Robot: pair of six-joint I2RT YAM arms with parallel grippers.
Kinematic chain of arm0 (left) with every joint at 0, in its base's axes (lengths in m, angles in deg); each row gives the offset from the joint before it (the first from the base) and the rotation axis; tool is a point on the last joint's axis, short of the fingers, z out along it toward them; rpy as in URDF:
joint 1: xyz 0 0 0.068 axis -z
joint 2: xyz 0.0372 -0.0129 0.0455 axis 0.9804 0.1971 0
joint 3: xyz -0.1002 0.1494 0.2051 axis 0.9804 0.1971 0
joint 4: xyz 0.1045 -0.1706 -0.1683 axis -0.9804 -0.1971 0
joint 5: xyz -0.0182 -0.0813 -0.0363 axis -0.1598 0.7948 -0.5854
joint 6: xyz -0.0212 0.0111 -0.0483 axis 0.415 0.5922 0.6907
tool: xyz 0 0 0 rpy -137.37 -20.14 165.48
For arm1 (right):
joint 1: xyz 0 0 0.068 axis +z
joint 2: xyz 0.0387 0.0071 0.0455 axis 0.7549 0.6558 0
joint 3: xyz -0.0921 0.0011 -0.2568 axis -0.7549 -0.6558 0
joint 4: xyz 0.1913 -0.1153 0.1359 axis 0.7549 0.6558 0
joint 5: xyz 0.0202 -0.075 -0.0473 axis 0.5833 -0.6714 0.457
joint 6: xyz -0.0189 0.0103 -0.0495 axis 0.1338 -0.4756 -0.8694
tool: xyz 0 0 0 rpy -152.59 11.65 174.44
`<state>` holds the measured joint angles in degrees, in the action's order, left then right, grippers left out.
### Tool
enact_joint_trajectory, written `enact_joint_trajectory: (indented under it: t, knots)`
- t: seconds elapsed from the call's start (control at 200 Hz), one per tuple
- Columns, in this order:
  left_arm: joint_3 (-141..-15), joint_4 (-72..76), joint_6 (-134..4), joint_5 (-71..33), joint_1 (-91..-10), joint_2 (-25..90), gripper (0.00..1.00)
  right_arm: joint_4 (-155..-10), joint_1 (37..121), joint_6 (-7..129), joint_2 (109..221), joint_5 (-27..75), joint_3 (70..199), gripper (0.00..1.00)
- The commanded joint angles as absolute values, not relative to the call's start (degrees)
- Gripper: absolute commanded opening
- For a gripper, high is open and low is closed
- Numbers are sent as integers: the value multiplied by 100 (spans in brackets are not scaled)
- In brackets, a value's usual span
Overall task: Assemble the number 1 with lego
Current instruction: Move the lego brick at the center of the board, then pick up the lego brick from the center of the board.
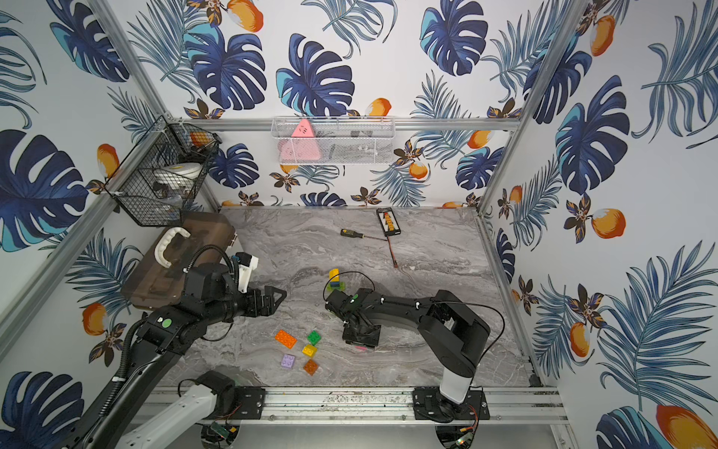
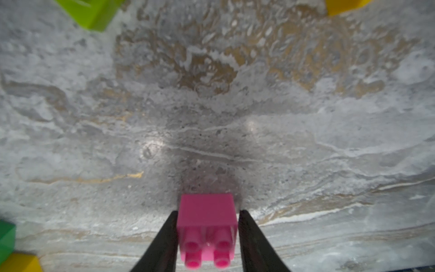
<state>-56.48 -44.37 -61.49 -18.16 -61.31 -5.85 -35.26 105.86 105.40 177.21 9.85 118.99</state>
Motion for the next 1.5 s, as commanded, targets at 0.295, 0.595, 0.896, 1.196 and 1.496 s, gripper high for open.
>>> enact_joint_trajectory:
  t: [0.295, 0.595, 0.896, 1.196, 1.496]
  knots:
    - [-5677, -4375, -6154, -1856, -6123, -548, 99, -3019, 10575, 10049, 17692, 762, 12141, 53]
    - [-5677, -4373, -6151, -1855, -6123, -533, 99, -3177, 10628, 10032, 17591, 845, 12067, 46]
    - [-5670, -4373, -6165, -1830, -6123, -499, 99, -3226, 10694, 9912, 17671, 906, 12103, 43]
    - [-5676, -4372, -6163, -1823, -6123, -465, 99, -3277, 10694, 9875, 17630, 966, 11975, 41]
    - [-5678, -4382, -6161, -1854, -6125, -474, 99, -3296, 10694, 9875, 17619, 953, 11973, 35]
